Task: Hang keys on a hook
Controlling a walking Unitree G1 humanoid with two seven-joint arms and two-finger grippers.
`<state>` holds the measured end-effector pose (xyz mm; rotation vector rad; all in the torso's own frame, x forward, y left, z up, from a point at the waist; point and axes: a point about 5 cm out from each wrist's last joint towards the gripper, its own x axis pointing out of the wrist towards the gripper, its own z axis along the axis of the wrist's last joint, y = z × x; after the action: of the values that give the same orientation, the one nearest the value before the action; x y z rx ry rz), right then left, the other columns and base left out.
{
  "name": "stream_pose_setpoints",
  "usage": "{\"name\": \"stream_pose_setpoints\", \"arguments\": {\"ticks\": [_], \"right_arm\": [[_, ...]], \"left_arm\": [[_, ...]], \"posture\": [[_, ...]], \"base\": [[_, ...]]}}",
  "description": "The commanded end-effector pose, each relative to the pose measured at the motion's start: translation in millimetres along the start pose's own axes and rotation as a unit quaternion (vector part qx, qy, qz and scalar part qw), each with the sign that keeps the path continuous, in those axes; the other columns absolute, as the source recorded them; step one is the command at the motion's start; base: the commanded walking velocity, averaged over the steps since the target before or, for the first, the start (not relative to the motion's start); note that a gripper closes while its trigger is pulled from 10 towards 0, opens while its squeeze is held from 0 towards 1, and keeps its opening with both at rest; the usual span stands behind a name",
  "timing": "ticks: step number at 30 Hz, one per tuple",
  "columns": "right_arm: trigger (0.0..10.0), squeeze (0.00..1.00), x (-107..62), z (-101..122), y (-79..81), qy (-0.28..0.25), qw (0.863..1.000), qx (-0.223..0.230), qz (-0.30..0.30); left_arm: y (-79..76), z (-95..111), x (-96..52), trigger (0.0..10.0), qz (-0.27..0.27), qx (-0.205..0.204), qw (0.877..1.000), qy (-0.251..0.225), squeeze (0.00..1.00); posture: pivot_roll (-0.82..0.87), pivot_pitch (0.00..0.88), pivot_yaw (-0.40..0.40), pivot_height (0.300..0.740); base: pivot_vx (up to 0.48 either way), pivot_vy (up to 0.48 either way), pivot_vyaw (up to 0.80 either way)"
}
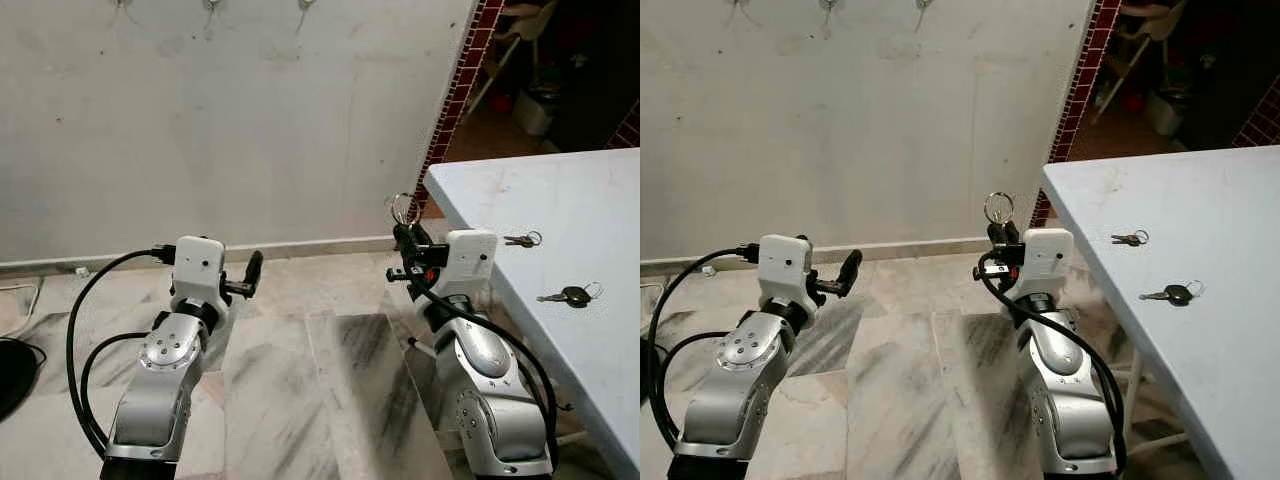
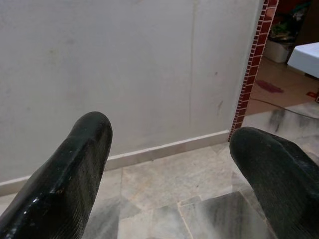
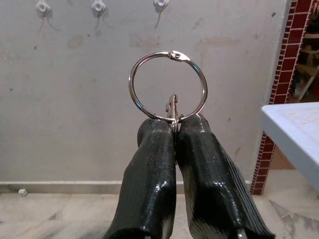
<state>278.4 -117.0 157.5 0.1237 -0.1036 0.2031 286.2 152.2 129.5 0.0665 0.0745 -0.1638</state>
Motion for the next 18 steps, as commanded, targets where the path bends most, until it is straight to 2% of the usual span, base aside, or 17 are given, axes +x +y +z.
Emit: {"name": "stream_pose_setpoints", "arguments": {"ticks": [1, 18], "right_arm": [[10.0, 0.00, 1.0, 2.4, -0.6, -0.007, 1.000, -0.001, -0.002], [10.0, 0.00, 3.3, 3.7, -1.0, -0.011, 1.000, -0.002, -0.005]], "left_arm": [[-0.2, 2.1, -1.5, 10.0, -0.003, -0.004, 1.000, -0.006, 0.00], [-1.6, 5.1, 0.5, 10.0, -0.013, -0.009, 1.000, -0.009, 0.00]], "posture": [[0.14, 0.034, -0.053, 0.740], [0.15, 0.050, -0.057, 0.740]], "base": [[0.349, 0.000, 0.00], [0.393, 0.000, 0.00]]}}
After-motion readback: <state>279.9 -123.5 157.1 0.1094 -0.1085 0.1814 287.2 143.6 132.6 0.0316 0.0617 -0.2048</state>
